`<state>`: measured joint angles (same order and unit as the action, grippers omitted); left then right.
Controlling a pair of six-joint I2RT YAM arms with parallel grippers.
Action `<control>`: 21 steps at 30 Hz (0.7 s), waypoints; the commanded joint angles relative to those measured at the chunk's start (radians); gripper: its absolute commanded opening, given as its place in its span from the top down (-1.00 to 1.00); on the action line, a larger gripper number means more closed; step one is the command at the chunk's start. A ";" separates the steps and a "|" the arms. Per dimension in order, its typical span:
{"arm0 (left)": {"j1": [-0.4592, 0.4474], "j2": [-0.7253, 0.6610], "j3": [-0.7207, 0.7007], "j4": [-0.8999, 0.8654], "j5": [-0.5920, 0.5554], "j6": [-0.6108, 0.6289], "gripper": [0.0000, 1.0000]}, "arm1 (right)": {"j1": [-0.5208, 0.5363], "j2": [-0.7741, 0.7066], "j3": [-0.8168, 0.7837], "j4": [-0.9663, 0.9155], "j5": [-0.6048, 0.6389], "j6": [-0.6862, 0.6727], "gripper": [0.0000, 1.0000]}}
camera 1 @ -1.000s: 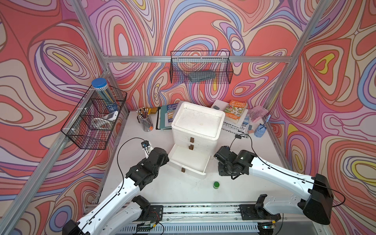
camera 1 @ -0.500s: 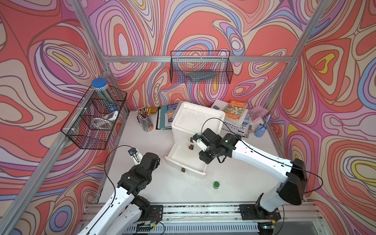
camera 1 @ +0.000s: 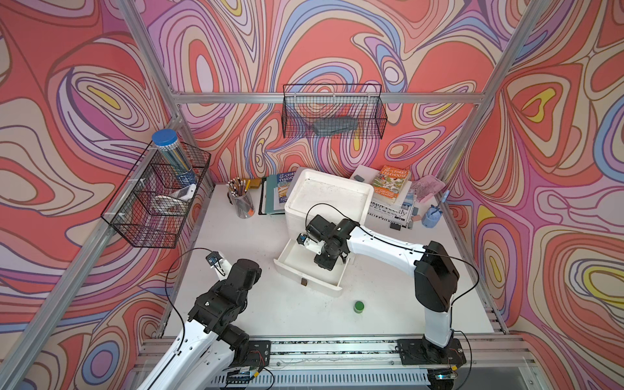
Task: Put the paint cans in the drawer according to color
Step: Place the paint can in the drawer.
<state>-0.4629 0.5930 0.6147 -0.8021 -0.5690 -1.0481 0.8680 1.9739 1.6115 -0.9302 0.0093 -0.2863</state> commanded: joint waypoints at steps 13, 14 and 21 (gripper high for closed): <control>0.007 0.031 0.034 -0.017 -0.008 0.036 -0.60 | 0.006 0.093 -0.063 0.130 -0.009 -0.071 0.42; 0.007 0.031 0.037 -0.016 -0.007 0.040 -0.60 | 0.007 0.088 -0.062 0.136 -0.007 -0.069 0.34; 0.007 0.039 0.076 -0.014 0.010 0.116 -0.63 | 0.019 0.044 -0.010 0.141 0.019 -0.066 -0.02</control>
<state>-0.4629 0.6296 0.6559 -0.8017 -0.5632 -0.9859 0.8822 2.0514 1.5623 -0.8017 0.0109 -0.3534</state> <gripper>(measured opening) 0.810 0.504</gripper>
